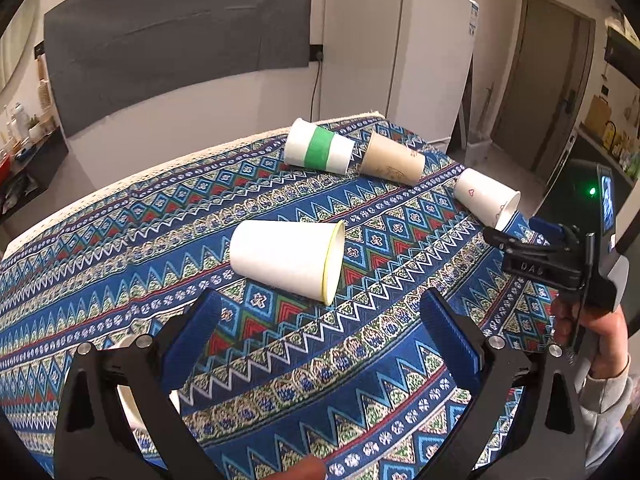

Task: Flip cup upside down
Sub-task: 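Move the right tool toward the white pink-heart cup lying on its side, then close the right gripper on the pink-heart cup's body and lift it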

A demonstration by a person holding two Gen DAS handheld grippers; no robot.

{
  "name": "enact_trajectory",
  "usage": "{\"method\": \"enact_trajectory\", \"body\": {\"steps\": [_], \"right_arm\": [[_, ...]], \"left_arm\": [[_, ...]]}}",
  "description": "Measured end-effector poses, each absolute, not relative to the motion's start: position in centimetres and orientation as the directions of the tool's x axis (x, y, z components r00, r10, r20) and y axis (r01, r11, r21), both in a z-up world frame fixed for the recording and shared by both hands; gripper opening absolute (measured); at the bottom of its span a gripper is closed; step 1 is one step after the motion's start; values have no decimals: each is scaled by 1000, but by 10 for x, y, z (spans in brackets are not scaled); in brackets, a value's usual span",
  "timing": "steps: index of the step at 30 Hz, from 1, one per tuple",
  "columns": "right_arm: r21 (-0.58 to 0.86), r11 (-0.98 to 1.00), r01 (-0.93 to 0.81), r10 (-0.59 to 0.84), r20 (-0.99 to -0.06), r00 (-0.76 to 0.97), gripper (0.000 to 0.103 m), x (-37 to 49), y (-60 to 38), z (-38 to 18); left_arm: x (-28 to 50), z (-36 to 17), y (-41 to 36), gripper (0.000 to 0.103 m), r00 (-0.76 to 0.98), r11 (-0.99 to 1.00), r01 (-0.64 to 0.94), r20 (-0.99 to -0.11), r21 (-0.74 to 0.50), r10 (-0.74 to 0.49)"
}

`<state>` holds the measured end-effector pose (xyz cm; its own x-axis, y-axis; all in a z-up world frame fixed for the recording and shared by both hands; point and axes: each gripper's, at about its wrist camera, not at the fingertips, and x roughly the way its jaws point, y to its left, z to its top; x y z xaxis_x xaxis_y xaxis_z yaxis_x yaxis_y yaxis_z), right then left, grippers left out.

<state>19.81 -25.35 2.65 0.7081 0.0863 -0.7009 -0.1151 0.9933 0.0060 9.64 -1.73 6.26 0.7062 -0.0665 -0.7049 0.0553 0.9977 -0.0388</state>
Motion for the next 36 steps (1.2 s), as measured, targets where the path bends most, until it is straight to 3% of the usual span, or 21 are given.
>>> {"method": "enact_trajectory", "body": {"steps": [2, 4, 8, 10, 12, 15, 36], "right_arm": [[38, 993, -110, 104, -716, 690, 66, 209, -258, 24], [62, 991, -121, 127, -736, 665, 66, 220, -260, 18], [96, 988, -118, 150, -744, 651, 48, 237, -264, 11], [124, 986, -114, 169, -745, 645, 38, 242, -268, 9], [141, 982, -123, 187, -739, 647, 19, 245, -269, 8], [138, 978, -158, 208, -730, 651, 8, 241, -267, 8], [-4, 917, -398, 294, -666, 685, 4, 150, -209, 20]], "left_arm": [[103, 58, -20, 97, 702, 996, 82, -708, -31, -80], [109, 53, -20, 97, 700, 996, 91, -710, -17, -76], [118, 45, -18, 97, 696, 995, 99, -713, -20, -83], [121, 41, -19, 97, 694, 995, 99, -715, -18, -82], [122, 39, -20, 97, 689, 994, 105, -719, -24, -90], [122, 37, -22, 97, 687, 995, 98, -723, -8, -73], [71, 38, -9, 97, 687, 999, 9, -726, -34, -31]]}}
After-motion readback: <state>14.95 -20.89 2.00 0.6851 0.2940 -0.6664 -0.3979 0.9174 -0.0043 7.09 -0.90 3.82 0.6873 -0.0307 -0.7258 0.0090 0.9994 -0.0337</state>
